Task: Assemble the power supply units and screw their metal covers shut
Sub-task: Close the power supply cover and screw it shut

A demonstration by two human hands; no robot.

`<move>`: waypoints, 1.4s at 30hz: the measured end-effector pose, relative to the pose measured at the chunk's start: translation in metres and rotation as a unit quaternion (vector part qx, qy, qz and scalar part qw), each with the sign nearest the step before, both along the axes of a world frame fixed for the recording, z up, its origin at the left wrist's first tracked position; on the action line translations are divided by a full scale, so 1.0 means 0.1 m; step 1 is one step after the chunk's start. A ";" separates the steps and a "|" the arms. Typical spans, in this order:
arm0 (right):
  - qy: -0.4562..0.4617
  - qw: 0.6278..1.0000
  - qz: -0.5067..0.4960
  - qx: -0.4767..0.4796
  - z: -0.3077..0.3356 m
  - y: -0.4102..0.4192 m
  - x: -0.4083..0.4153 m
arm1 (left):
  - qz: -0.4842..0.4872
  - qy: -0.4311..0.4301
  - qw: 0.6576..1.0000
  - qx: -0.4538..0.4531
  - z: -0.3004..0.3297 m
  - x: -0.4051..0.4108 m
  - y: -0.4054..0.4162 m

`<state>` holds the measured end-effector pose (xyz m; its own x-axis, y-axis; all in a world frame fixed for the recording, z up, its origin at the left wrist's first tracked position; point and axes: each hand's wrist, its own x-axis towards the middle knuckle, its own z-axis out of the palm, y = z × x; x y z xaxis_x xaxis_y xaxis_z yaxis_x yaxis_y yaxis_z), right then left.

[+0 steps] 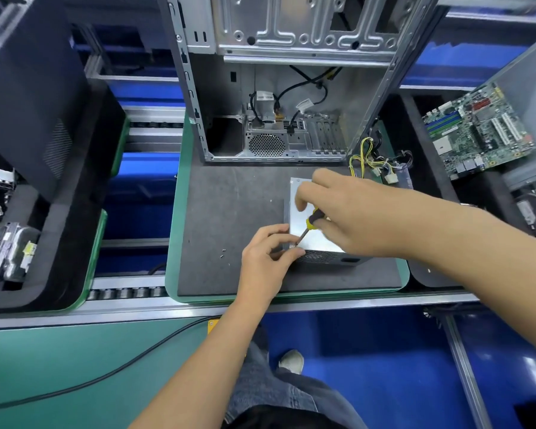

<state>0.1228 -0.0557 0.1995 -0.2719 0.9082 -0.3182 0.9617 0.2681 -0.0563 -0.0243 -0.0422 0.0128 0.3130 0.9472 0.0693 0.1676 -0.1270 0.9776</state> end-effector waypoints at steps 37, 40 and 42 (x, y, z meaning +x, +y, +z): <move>-0.075 0.997 -0.017 -0.010 -0.03 0.00 -0.02 | -0.061 0.049 0.997 -0.018 0.08 -0.02 0.10; 0.013 1.000 -0.003 -0.021 0.02 0.00 -0.03 | -0.063 0.055 0.996 -0.017 0.07 -0.02 0.12; 0.013 0.998 -0.046 -0.045 0.04 0.00 -0.05 | -0.067 0.060 0.996 -0.019 0.06 -0.02 0.13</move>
<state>0.1183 -0.0554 0.2034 -0.1981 0.8973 -0.3945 0.9799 0.1720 -0.1007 -0.0266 -0.0293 0.0186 0.4407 0.8976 -0.0116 0.2678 -0.1191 0.9561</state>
